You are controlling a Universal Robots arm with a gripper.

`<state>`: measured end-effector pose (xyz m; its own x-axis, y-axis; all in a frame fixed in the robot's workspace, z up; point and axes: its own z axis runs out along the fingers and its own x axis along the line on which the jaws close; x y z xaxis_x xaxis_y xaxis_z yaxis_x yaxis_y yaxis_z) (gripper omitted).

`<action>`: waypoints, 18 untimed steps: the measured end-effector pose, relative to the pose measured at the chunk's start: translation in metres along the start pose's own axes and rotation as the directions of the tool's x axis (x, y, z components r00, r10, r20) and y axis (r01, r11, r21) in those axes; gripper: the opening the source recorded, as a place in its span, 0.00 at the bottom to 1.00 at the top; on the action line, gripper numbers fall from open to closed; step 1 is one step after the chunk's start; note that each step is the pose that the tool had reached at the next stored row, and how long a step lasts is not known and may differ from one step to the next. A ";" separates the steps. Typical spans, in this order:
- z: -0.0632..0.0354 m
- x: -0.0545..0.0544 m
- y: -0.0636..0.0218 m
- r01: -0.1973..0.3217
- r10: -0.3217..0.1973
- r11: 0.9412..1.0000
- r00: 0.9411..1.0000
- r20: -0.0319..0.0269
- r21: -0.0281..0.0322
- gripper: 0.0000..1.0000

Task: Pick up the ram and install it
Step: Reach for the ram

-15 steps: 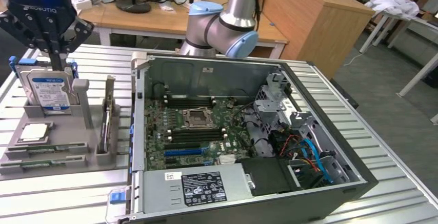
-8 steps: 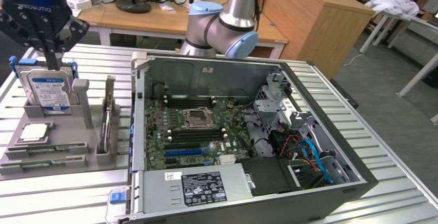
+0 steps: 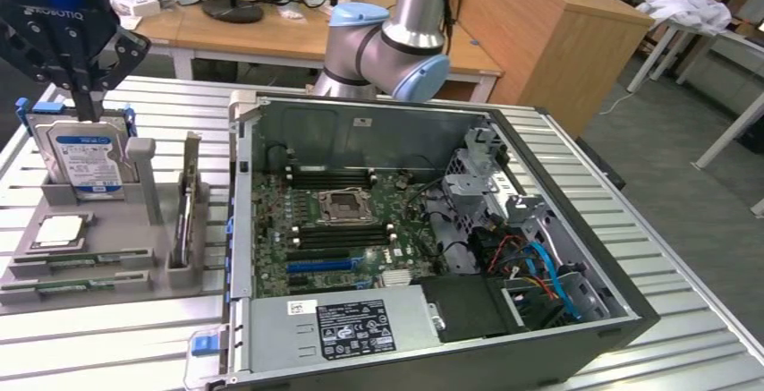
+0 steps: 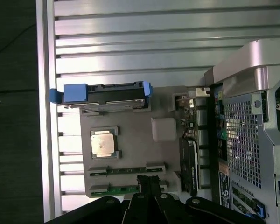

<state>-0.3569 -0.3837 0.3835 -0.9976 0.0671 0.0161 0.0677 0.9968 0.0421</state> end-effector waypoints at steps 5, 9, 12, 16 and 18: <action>0.0000 0.000 0.0000 0.000 0.000 1.000 1.000 0.000 0.000 0.11; 0.0000 0.000 0.0000 0.000 0.000 1.000 1.000 0.000 0.000 0.11; -0.0001 0.000 -0.0009 0.000 0.000 1.000 1.000 0.000 0.000 0.11; -0.0003 0.000 -0.0054 0.000 0.000 1.000 1.000 0.000 0.000 0.11; -0.0003 -0.001 -0.0092 0.000 0.000 1.000 1.000 0.000 0.000 0.11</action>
<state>-0.3570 -0.3929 0.3834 -0.9976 0.0672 0.0161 0.0678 0.9968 0.0422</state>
